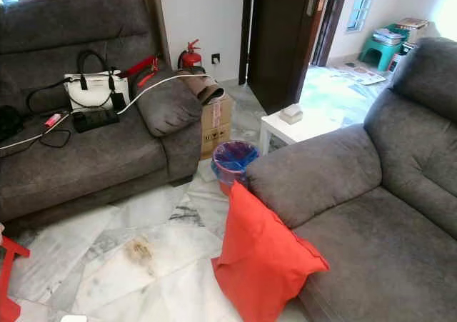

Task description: Move the pillow to the sofa from floor

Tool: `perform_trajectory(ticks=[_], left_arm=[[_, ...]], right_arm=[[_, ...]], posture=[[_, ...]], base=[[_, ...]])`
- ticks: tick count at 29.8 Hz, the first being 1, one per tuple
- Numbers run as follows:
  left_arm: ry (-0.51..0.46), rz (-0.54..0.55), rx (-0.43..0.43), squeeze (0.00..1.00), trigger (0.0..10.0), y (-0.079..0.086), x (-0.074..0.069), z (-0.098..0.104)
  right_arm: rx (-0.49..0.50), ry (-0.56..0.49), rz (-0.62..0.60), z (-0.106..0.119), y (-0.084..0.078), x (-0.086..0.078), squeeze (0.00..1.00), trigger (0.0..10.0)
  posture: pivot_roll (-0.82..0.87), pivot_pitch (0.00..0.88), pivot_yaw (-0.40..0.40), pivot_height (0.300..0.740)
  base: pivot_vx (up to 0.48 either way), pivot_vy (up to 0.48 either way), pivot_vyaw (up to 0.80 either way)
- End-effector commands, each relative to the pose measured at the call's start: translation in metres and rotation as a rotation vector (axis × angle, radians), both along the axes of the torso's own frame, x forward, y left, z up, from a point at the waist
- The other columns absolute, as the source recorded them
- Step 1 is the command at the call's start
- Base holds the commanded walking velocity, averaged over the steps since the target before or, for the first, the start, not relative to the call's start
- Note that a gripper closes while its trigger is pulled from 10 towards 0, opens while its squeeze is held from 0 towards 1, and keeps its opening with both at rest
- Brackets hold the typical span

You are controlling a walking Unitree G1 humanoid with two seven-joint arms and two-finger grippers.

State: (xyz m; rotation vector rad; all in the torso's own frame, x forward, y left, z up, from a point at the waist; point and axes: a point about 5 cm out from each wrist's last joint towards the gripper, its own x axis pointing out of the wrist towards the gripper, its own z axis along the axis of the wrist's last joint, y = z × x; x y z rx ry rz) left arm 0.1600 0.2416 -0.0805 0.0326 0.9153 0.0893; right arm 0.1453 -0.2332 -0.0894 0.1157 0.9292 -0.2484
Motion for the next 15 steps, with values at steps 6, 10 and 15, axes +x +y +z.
perform_trajectory(ticks=[6, 10, 15], left_arm=[[0.003, -0.001, -0.006, 0.0, 10.0, -0.0001, -0.0007, -0.0003], [0.002, -0.001, -0.004, 0.0, 10.0, 0.0001, -0.0004, -0.0001], [-0.005, 0.0, -0.005, 0.0, 10.0, 0.0, 0.0009, 0.0005]], right_arm=[[0.03, 0.012, 0.011, -0.0008, 0.0056, 0.003, 0.0, 10.0], [0.036, 0.009, 0.024, -0.0006, 0.0084, 0.0052, 0.0, 10.0], [0.021, 0.002, 0.042, 0.0005, 0.0086, 0.0076, 0.0, 10.0]], posture=[[0.17, 0.072, -0.024, 0.74], [0.17, 0.072, -0.025, 0.74], [0.18, 0.07, -0.027, 0.74]], base=[[0.37, 0.0, 0.0], [0.427, 0.0, 0.0], [0.423, 0.0, 0.0]])
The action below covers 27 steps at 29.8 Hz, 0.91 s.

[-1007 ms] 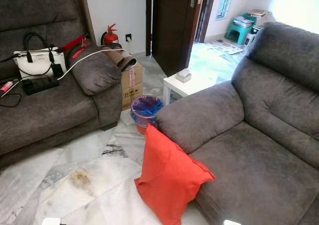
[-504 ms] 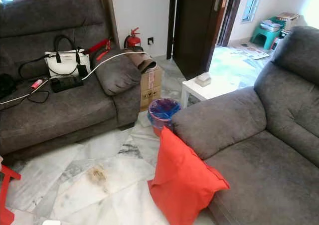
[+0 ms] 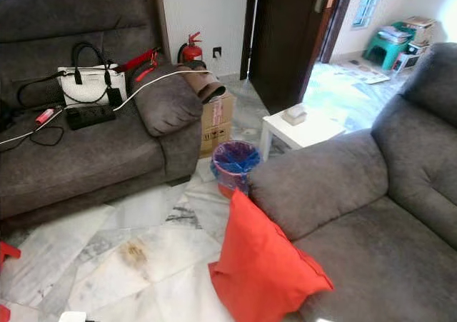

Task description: Move the pillow to the sofa from floor

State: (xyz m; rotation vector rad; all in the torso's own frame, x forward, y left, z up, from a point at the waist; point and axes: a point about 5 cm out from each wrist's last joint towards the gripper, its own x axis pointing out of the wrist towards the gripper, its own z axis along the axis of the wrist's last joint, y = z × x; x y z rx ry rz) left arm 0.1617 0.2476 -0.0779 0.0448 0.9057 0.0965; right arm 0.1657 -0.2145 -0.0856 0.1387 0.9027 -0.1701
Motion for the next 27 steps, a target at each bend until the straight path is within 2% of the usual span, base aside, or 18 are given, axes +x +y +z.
perform_trajectory(ticks=[1, 17, 23, 27], left_arm=[[0.003, -0.001, -0.019, 0.0, 10.0, -0.0059, -0.0007, -0.002], [-0.01, -0.004, -0.019, 0.0, 10.0, -0.0073, 0.0013, -0.0012], [-0.025, 0.0, -0.016, 0.0, 10.0, -0.0071, 0.0021, -0.0003], [-0.022, -0.001, -0.019, 0.0, 10.0, -0.0072, 0.0015, -0.0007]], right_arm=[[-0.029, 0.036, -0.016, -0.0033, -0.01, -0.0126, 0.0, 10.0], [-0.031, 0.017, -0.006, -0.0013, -0.0081, -0.0072, 0.0, 10.0], [-0.033, 0.002, -0.015, -0.0004, -0.0081, -0.0057, 0.0, 10.0], [-0.005, -0.006, -0.043, -0.0003, -0.0079, -0.0056, 0.0, 10.0]], posture=[[0.17, 0.072, -0.025, 0.74], [0.18, 0.072, -0.024, 0.74], [0.18, 0.073, -0.025, 0.74], [0.18, 0.073, -0.025, 0.74]], base=[[0.42, 0.0, 0.0], [0.367, 0.0, 0.0], [0.0, 0.0, 0.72], [0.0, 0.0, 0.0]])
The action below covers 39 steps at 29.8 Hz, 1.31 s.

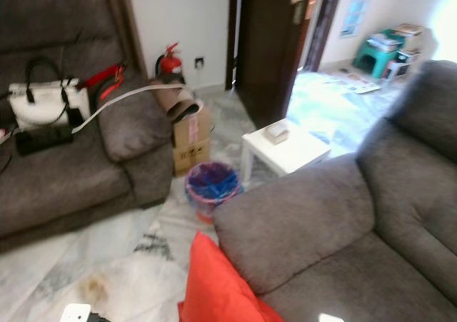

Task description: Move the pillow to the sofa from floor

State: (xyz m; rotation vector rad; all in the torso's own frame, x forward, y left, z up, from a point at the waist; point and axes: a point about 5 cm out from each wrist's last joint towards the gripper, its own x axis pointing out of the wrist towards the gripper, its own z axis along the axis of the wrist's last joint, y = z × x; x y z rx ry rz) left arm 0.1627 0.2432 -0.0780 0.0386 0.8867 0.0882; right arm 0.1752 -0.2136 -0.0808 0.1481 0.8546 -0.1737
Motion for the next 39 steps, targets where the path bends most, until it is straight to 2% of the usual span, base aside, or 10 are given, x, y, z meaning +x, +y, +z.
perform_trajectory(ticks=[1, 16, 20, 24, 25, 27, 30, 34, 36, 39], left_arm=[[-0.003, 0.005, -0.01, 0.0, 10.0, -0.003, 0.0, -0.001], [0.002, 0.009, -0.002, 0.0, 10.0, -0.001, -0.002, -0.001], [-0.036, 0.01, 0.041, 0.0, 10.0, 0.002, 0.001, 0.002], [-0.205, 0.046, 0.135, 0.0, 10.0, 0.015, 0.023, 0.021], [-0.205, 0.046, 0.135, 0.0, 10.0, 0.015, 0.023, 0.021], [-0.365, 0.022, 0.174, 0.0, 10.0, 0.019, 0.049, 0.044], [-0.502, 0.019, 0.175, 0.0, 10.0, 0.023, 0.07, 0.066], [-0.67, 0.006, 0.183, 0.0, 10.0, 0.025, 0.09, 0.094], [-0.803, -0.1, 0.245, 0.0, 10.0, 0.018, 0.101, 0.118], [-0.859, -0.104, 0.223, 0.0, 10.0, 0.013, 0.101, 0.127]], right_arm=[[-0.006, 0.042, -0.034, -0.005, -0.009, -0.015, 0.0, 10.0], [-0.007, 0.043, -0.033, -0.004, -0.011, -0.013, 0.0, 10.0], [0.044, -0.056, -0.091, 0.005, -0.015, 0.001, 0.0, 10.0], [0.088, -0.2, -0.089, 0.02, -0.016, 0.025, 0.0, 10.0], [0.088, -0.2, -0.089, 0.02, -0.016, 0.025, 0.0, 10.0], [0.085, -0.292, -0.074, 0.032, -0.018, 0.04, 0.0, 10.0], [0.075, -0.357, -0.111, 0.042, -0.026, 0.049, 0.0, 10.0], [0.089, -0.435, -0.167, 0.052, -0.037, 0.055, 0.0, 10.0], [0.084, -0.489, -0.159, 0.058, -0.042, 0.056, 0.0, 10.0], [0.085, -0.531, -0.167, 0.061, -0.047, 0.053, 0.0, 10.0]], posture=[[0.18, 0.073, -0.025, 0.74], [0.19, 0.076, -0.025, 0.74], [0.19, 0.077, -0.025, 0.74], [0.19, 0.085, -0.025, 0.74], [0.19, 0.085, -0.025, 0.74], [0.19, 0.086, -0.026, 0.74], [0.19, 0.084, -0.026, 0.74], [0.2, 0.089, -0.024, 0.74], [0.21, 0.092, -0.025, 0.74], [0.21, 0.093, -0.022, 0.74]], base=[[0.0, 0.0, 0.0], [0.0, 0.0, 0.0], [0.0, 0.0, 0.0], [0.0, 0.0, 0.0], [0.0, 0.0, 0.0], [0.0, 0.0, 0.0], [0.0, 0.0, 0.0], [0.0, 0.0, 0.0], [0.0, 0.0, 0.0], [0.0, 0.0, 0.0]])
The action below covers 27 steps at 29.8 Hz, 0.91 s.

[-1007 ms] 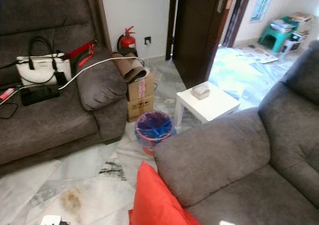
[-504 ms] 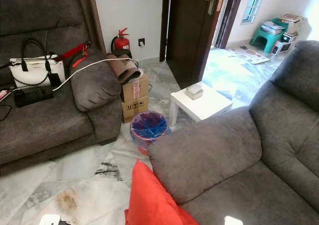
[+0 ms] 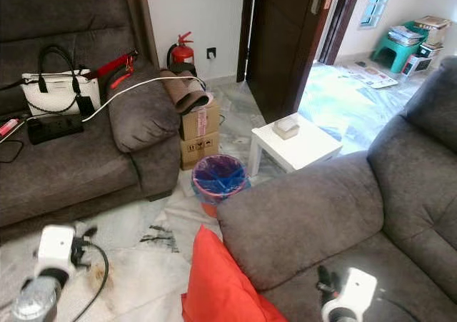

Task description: Move the pillow to the sofa from floor

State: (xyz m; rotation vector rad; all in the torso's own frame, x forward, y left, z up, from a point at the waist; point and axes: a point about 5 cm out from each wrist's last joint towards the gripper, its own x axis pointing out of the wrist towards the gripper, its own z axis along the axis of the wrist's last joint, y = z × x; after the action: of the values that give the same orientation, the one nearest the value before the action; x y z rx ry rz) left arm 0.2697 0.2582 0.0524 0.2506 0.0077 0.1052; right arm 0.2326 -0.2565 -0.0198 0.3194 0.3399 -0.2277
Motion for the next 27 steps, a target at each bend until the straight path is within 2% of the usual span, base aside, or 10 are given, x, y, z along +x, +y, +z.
perform_trajectory(ticks=[1, 5, 10, 15, 27], left_arm=[[0.006, -0.01, -0.015, 0.0, 10.0, -0.002, -0.006, -0.004], [0.036, -0.039, -0.043, 0.0, 10.0, -0.009, -0.012, -0.01], [0.04, -0.041, -0.048, 0.0, 10.0, -0.011, -0.012, -0.01], [0.026, -0.053, -0.046, 0.0, 10.0, -0.01, -0.01, -0.003], [0.039, -0.072, -0.049, 0.0, 10.0, -0.016, -0.009, -0.003]], right_arm=[[0.005, -0.018, -0.017, 0.0, -0.004, -0.005, 0.0, 10.0], [0.035, -0.069, -0.085, 0.004, -0.014, -0.01, 0.0, 10.0], [0.027, -0.077, -0.069, 0.005, -0.01, -0.008, 0.0, 10.0], [0.051, -0.129, -0.066, 0.01, -0.004, -0.004, 0.0, 10.0], [0.051, -0.088, -0.036, 0.006, 0.001, -0.004, 0.0, 10.0]], posture=[[0.21, 0.093, -0.022, 0.74], [0.21, 0.09, -0.02, 0.74], [0.2, 0.076, -0.02, 0.74], [0.2, 0.06, -0.022, 0.74], [0.2, 0.038, -0.028, 0.74]], base=[[0.0, 0.0, 0.0], [0.0, 0.0, 0.0], [0.0, 0.0, 0.0], [0.0, 0.0, 0.0], [0.0, 0.0, 0.0]])
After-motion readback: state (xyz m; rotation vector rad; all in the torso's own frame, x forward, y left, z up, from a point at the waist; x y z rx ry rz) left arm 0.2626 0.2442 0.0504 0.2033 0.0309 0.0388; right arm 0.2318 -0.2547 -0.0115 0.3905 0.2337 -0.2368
